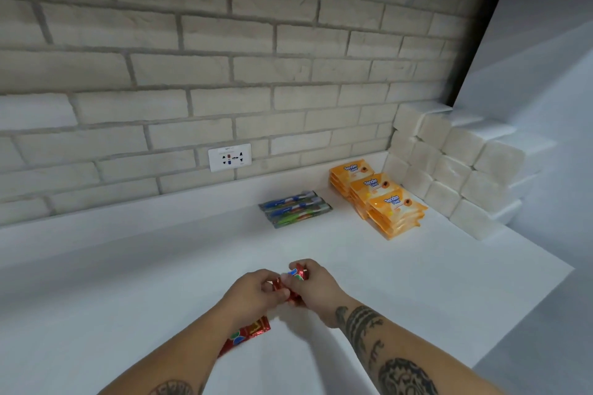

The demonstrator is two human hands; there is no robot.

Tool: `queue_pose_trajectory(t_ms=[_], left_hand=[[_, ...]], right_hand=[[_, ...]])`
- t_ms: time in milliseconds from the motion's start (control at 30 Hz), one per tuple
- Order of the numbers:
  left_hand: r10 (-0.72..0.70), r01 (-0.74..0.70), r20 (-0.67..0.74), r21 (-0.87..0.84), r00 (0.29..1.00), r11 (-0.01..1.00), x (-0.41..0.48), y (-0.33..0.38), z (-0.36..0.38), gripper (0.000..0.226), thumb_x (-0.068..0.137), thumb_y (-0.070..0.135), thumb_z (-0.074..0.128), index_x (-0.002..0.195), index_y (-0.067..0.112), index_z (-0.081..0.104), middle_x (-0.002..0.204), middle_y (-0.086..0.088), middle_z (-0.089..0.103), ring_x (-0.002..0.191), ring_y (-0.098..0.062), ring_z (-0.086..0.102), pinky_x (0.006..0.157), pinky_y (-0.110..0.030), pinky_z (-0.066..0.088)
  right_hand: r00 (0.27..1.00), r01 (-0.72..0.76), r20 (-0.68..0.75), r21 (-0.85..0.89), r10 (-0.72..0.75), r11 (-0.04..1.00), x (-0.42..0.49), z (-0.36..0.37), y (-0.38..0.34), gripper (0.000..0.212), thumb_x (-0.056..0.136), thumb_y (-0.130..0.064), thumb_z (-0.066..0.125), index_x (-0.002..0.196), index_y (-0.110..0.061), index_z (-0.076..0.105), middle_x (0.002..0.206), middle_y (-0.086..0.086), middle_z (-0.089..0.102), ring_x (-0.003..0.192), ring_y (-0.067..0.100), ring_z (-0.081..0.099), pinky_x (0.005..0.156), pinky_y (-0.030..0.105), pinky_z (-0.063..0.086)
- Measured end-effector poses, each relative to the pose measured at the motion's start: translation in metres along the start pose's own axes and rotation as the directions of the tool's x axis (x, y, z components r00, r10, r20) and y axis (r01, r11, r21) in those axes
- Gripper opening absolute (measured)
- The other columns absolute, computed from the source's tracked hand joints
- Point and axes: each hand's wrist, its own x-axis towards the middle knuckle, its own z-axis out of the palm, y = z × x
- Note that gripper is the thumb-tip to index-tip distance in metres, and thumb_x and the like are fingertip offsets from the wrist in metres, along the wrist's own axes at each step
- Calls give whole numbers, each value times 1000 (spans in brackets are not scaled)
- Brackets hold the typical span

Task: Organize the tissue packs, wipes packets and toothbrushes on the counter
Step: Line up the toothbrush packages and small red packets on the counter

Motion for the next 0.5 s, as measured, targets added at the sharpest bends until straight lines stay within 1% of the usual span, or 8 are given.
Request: queue_pose_trajectory(t_ms=[67,133,200,267,333,400,467,500], left_hand=[[-30,25,-42,-116,999,993,7,10,1,15,93,31,73,103,21,70,80,-3,78,64,-14,68,69,-34,57],[-97,84,-46,-231,994,969,16,13,2,12,93,24,73,101,15,71,74,-8,77,56,-14,63,60,-30,53],[-149,136,-31,-247,988,959,27,13,3,10,93,22,74,100,15,72,76,-11,77,59,-17,65,61,-31,53],[-154,146,-17,-233,988,961,40,14,8,11,92,22,75,101,16,71,81,-13,78,61,-19,67,61,-32,55],[-119,114,-13,-194,993,974,53,17,15,17,90,20,76,105,19,68,82,-12,78,59,-18,66,54,-27,52],[-70,64,-46,-121,996,991,71,21,28,23,89,21,77,108,27,64,81,-7,77,57,-14,65,47,-19,46],[-36,25,-103,-105,994,994,87,26,39,24,88,22,77,108,32,66,87,-2,76,62,-10,64,48,-11,42],[-23,11,-122,-105,992,994,97,27,44,23,89,21,77,107,32,68,90,-1,75,68,-8,65,49,-8,41]], right_hand=[[1000,-25,7,102,25,994,9,-2,-6,35,97,-36,71,119,-10,61,106,14,70,72,20,67,79,35,63],[998,-58,-3,158,59,986,19,-11,-6,31,99,-33,69,118,-9,62,111,17,70,80,24,70,82,39,64],[997,-41,-58,98,47,994,27,-24,-2,24,95,-23,76,111,-9,65,112,19,71,87,26,73,83,42,65],[989,-18,-147,-30,13,999,33,-37,2,24,88,-20,83,100,-7,66,99,17,75,76,21,72,76,40,64],[975,5,-221,-137,-35,991,40,-47,6,25,83,-18,86,94,-10,65,91,14,74,67,19,70,64,34,64],[958,22,-276,-186,-73,982,53,-59,12,31,81,-18,88,101,-16,64,96,12,73,69,21,69,58,28,59],[944,32,-315,-219,-102,975,69,-70,17,40,83,-21,87,113,-21,60,104,10,71,77,23,70,63,27,59],[940,38,-321,-238,-115,971,78,-76,18,40,85,-21,84,116,-23,59,107,8,71,80,22,71,67,29,61]])
